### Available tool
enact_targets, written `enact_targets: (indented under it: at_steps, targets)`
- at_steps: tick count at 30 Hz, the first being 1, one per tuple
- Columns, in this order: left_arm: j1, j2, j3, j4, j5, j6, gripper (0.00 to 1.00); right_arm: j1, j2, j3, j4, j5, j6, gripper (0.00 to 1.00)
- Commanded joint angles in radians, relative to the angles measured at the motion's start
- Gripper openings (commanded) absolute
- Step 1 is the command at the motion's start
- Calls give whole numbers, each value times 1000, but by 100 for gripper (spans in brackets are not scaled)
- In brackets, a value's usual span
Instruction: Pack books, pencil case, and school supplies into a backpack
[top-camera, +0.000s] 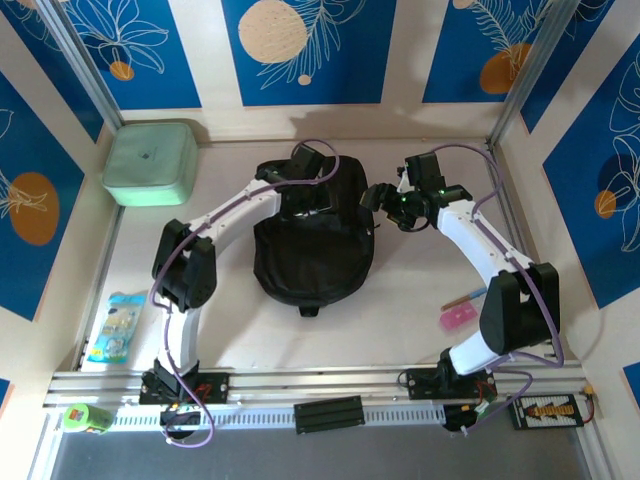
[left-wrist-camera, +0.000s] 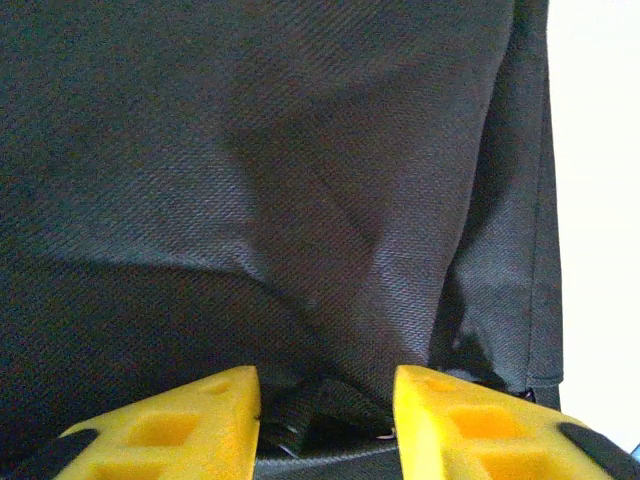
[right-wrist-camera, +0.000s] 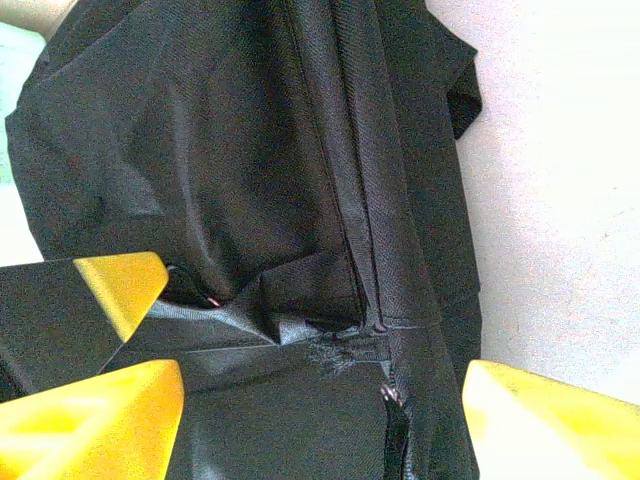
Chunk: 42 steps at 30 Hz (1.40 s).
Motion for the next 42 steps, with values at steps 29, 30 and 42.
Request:
enact_targets:
  at_steps: [29, 30, 42]
  targets:
    - [1, 44, 102, -47, -22, 95, 0, 27, 205, 101, 12, 96, -75, 68]
    - [1, 31, 92, -39, -25, 99, 0, 28, 224, 118, 8, 99, -79, 67]
    - [1, -88, -26, -46, -179, 151, 0, 57, 361, 188, -82, 182, -82, 26]
